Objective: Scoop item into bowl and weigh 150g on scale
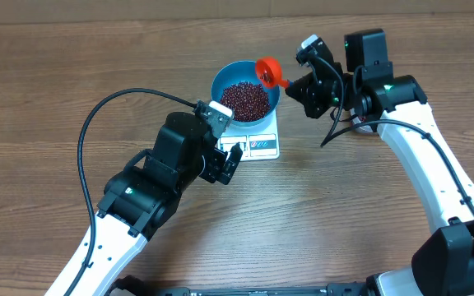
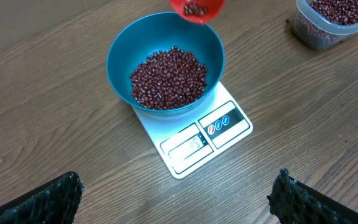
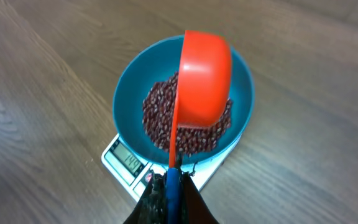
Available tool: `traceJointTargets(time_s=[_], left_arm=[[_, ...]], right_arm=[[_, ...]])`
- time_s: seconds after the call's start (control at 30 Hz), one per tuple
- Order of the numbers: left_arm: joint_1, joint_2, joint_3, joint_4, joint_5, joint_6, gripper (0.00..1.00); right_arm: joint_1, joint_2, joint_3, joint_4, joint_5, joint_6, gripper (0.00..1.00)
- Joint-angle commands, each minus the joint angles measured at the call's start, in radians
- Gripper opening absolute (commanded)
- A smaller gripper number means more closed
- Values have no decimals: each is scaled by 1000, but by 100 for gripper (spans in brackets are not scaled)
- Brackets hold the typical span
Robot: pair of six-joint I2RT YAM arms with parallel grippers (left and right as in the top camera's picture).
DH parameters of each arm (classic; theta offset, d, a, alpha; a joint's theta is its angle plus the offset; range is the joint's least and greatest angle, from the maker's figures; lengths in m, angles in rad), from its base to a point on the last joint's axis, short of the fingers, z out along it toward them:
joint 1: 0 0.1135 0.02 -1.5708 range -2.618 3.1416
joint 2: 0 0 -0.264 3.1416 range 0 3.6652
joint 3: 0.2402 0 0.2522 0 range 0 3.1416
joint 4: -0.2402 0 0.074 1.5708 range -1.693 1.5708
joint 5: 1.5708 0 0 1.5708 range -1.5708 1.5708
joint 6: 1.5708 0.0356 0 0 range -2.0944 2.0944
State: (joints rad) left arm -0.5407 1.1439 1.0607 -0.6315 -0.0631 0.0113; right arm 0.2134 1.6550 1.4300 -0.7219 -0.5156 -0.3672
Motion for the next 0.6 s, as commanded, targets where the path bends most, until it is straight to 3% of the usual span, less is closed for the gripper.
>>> traceJointTargets(time_s=[0.0,0.57], left_arm=[[4,2,-3,0,2,19,100],[4,2,-3,1,2,19,100]], right_arm=[[13,8,-6,23,19,-4,4],[15,9,-8,55,122,2,4]])
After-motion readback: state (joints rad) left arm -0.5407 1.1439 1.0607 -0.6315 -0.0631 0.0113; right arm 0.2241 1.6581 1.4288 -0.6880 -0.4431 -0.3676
